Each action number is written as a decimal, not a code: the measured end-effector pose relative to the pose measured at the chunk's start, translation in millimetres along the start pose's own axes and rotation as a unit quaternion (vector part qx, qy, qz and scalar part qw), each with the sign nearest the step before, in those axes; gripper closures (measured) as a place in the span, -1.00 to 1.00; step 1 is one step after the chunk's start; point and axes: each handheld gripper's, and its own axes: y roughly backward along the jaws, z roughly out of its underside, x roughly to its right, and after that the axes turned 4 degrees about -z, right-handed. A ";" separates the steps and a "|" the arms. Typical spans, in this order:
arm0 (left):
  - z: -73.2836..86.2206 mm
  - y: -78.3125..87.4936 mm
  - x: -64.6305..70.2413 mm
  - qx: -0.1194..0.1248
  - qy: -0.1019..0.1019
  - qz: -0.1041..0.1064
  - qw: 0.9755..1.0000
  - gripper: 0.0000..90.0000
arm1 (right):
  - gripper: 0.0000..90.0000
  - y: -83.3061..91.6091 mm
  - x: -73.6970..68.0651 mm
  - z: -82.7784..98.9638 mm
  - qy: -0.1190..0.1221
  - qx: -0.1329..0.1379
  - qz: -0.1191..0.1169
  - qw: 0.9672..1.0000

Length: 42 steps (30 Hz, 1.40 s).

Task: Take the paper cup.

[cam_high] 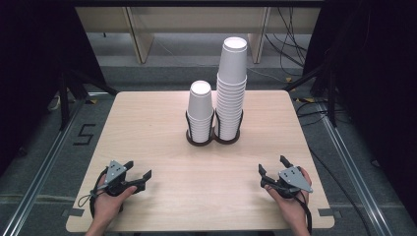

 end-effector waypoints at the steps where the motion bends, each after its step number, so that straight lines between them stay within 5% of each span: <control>1: -0.1 -0.5 -0.3 -0.001 0.000 0.001 1.000 -0.64 | -0.59 -1.1 1.0 0.4 -0.001 0.005 -0.004 1.000; 11: -0.8 -1.8 2.2 -0.012 -0.011 -0.006 1.000 -0.68 | -0.60 -0.7 2.2 -0.2 -0.003 -0.003 -0.004 1.000; 16: -0.9 -2.0 -1.7 -0.006 0.022 -0.004 1.000 -0.69 | -0.60 -2.0 0.3 -0.8 0.002 -0.009 0.001 1.000; 22: -7.7 -0.2 -2.0 0.008 0.032 0.010 0.999 -0.71 | -0.60 -2.3 2.0 -0.9 -0.001 -0.008 0.003 1.000; 29: -30.1 -7.9 12.9 0.020 0.008 0.046 0.999 -0.70 | -0.60 -2.2 4.5 -1.1 0.008 -0.006 0.001 1.000; 30: -34.7 -9.2 15.7 0.020 0.005 0.045 0.999 -0.70 | -0.60 -1.0 0.5 -0.9 -0.015 -0.010 0.004 1.000; 36: -63.2 -23.8 31.6 0.035 -0.013 0.069 0.997 -0.69 | -0.60 -2.0 2.8 -1.0 0.000 -0.009 0.001 1.000; 40: -79.7 -33.1 41.5 0.039 -0.025 0.079 0.996 -0.68 | -0.60 -2.3 0.4 -0.7 -0.021 -0.004 -0.001 1.000; 42: -87.6 -37.8 45.4 0.045 -0.029 0.085 0.995 -0.68 | -0.60 -2.8 3.1 -0.7 -0.007 -0.004 -0.005 1.000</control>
